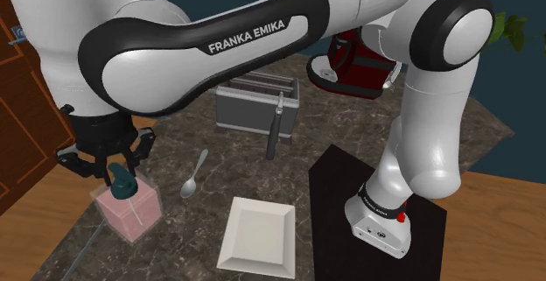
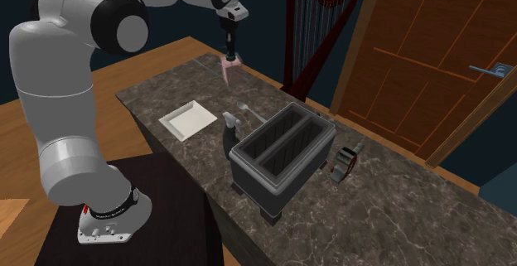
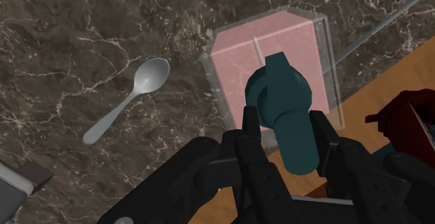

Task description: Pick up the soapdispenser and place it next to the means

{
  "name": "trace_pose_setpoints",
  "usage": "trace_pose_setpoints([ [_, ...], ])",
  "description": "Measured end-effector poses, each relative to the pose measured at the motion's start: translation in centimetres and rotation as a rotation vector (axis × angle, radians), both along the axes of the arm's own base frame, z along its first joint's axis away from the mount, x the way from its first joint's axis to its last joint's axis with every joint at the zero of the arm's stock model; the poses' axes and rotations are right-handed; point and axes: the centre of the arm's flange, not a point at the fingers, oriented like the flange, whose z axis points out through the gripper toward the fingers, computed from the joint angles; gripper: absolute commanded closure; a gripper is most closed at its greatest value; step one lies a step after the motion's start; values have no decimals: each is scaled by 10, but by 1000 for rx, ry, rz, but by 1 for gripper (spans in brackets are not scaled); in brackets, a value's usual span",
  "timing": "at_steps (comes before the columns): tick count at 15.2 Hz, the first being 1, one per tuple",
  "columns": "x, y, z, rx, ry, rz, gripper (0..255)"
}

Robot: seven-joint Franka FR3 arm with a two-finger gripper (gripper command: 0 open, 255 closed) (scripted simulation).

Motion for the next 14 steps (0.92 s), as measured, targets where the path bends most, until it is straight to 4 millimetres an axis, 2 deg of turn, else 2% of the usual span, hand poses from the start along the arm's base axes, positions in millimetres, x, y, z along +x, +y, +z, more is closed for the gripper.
trace_pose_setpoints([
  [8, 0, -1, -41, 0, 0, 0, 255],
  [14, 0, -1, -45, 0, 0, 0, 255],
])
